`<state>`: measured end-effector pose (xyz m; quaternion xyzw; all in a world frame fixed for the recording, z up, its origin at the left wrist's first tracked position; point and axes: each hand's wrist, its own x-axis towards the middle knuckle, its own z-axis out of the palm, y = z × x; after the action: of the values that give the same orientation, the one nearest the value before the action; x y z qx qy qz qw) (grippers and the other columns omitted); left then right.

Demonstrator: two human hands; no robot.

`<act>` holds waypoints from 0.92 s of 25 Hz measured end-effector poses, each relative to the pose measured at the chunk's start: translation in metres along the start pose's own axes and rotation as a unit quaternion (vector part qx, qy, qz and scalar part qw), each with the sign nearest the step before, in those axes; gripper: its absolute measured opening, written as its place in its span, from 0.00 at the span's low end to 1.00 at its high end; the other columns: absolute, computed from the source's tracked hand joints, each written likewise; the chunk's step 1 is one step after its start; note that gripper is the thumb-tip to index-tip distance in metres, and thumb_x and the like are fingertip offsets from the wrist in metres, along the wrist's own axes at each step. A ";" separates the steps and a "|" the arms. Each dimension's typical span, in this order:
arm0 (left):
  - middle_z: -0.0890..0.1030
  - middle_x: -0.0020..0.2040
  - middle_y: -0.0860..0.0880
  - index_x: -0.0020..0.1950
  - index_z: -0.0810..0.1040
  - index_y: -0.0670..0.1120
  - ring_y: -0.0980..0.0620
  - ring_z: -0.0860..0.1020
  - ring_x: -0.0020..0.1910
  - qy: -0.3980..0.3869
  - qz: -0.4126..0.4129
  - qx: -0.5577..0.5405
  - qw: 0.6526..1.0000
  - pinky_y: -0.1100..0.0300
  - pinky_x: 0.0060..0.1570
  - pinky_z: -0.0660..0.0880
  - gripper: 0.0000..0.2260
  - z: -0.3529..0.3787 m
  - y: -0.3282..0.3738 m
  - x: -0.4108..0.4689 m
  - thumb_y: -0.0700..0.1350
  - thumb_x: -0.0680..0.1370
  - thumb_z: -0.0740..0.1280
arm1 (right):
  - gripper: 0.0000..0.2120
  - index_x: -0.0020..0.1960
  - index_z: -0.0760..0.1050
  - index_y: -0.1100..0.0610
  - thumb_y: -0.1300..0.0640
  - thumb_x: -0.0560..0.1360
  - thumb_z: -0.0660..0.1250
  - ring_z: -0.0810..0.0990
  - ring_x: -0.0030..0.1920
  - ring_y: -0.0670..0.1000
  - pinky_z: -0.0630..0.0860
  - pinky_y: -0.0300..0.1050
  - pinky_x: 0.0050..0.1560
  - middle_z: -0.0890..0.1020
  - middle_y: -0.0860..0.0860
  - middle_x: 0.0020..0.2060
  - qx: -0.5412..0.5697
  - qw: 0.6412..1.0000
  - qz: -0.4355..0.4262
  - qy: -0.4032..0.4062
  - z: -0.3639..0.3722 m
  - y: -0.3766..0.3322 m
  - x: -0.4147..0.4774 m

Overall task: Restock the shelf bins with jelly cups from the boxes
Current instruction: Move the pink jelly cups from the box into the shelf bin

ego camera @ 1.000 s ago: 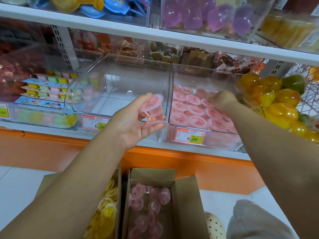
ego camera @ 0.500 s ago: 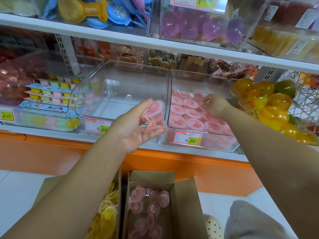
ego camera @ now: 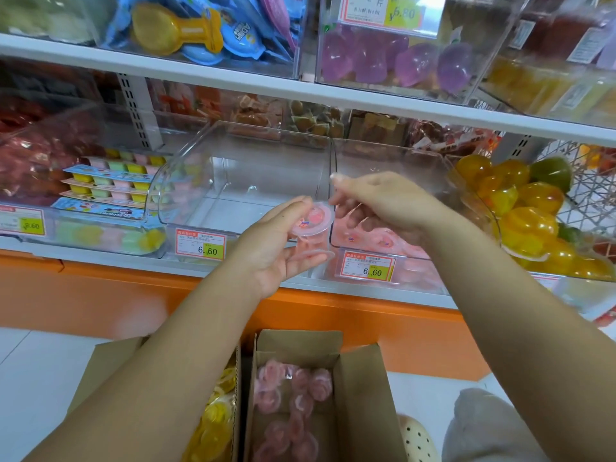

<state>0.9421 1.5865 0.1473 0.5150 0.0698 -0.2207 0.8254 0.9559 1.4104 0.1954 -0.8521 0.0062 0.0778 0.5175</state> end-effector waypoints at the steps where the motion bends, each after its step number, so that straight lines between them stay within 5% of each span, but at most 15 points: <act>1: 0.81 0.59 0.43 0.64 0.79 0.51 0.44 0.86 0.44 -0.001 0.012 0.007 1.000 0.56 0.34 0.82 0.16 0.002 -0.001 0.001 0.52 0.77 0.71 | 0.15 0.47 0.81 0.62 0.48 0.75 0.69 0.77 0.31 0.48 0.72 0.38 0.31 0.82 0.54 0.36 0.013 0.999 0.010 -0.033 0.006 -0.003 -0.004; 4: 0.82 0.55 0.46 0.62 0.80 0.51 0.47 0.86 0.43 -0.004 0.025 0.025 0.999 0.54 0.39 0.83 0.16 0.009 -0.001 0.000 0.57 0.77 0.69 | 0.05 0.44 0.79 0.64 0.61 0.73 0.71 0.77 0.28 0.47 0.73 0.35 0.27 0.80 0.55 0.31 0.060 0.998 0.015 -0.025 0.001 -0.003 -0.009; 6: 0.81 0.57 0.45 0.60 0.80 0.51 0.46 0.85 0.48 0.011 0.018 0.017 1.000 0.52 0.42 0.83 0.17 0.008 0.000 0.003 0.59 0.77 0.68 | 0.03 0.44 0.79 0.63 0.63 0.74 0.70 0.77 0.26 0.47 0.73 0.35 0.24 0.81 0.56 0.31 0.059 0.993 0.010 0.099 -0.027 -0.001 -0.006; 8: 0.81 0.59 0.44 0.58 0.79 0.44 0.44 0.85 0.48 0.032 0.009 -0.001 0.999 0.51 0.43 0.83 0.19 0.002 0.001 0.007 0.57 0.76 0.70 | 0.06 0.48 0.80 0.63 0.60 0.77 0.67 0.82 0.33 0.49 0.77 0.40 0.31 0.82 0.59 0.38 -0.137 0.957 0.021 0.254 -0.071 0.009 0.010; 9: 0.82 0.58 0.44 0.56 0.77 0.42 0.45 0.86 0.46 0.038 0.006 -0.004 0.999 0.51 0.42 0.83 0.19 -0.002 0.002 0.009 0.55 0.76 0.72 | 0.09 0.51 0.80 0.63 0.58 0.78 0.65 0.83 0.42 0.53 0.79 0.45 0.41 0.83 0.60 0.44 -0.302 0.911 0.044 0.279 -0.093 0.019 0.022; 12: 0.83 0.57 0.45 0.58 0.76 0.41 0.46 0.86 0.45 0.045 0.001 0.002 0.999 0.53 0.40 0.83 0.20 -0.009 0.001 0.012 0.53 0.76 0.73 | 0.14 0.57 0.79 0.63 0.55 0.79 0.62 0.78 0.54 0.61 0.76 0.49 0.54 0.81 0.60 0.54 -0.560 0.793 0.111 0.214 -0.120 0.048 0.050; 16: 0.83 0.57 0.45 0.62 0.79 0.43 0.46 0.86 0.47 0.050 0.004 0.007 0.999 0.54 0.38 0.83 0.19 -0.009 0.002 0.014 0.53 0.76 0.72 | 0.11 0.55 0.77 0.65 0.64 0.78 0.59 0.78 0.53 0.60 0.75 0.50 0.48 0.80 0.60 0.52 -0.643 0.739 0.128 0.154 -0.118 0.066 0.065; 20: 0.84 0.57 0.45 0.64 0.77 0.44 0.45 0.86 0.48 0.042 0.000 0.009 0.999 0.55 0.35 0.82 0.21 -0.007 0.003 0.014 0.54 0.75 0.73 | 0.10 0.54 0.76 0.64 0.66 0.77 0.59 0.73 0.43 0.57 0.72 0.48 0.41 0.75 0.58 0.43 -0.654 0.729 0.139 0.144 -0.119 0.071 0.067; 23: 0.84 0.57 0.46 0.64 0.77 0.46 0.44 0.86 0.48 0.037 0.000 0.008 0.999 0.54 0.37 0.82 0.20 -0.006 0.003 0.013 0.53 0.75 0.73 | 0.11 0.55 0.78 0.64 0.67 0.76 0.60 0.76 0.45 0.57 0.75 0.47 0.44 0.78 0.58 0.46 -0.632 0.750 0.110 0.157 -0.117 0.068 0.063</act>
<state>0.9553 1.5896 0.1425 0.5291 0.0985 -0.2017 0.8183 1.0271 1.2796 0.1793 -0.9783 0.1305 -0.0147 -0.1602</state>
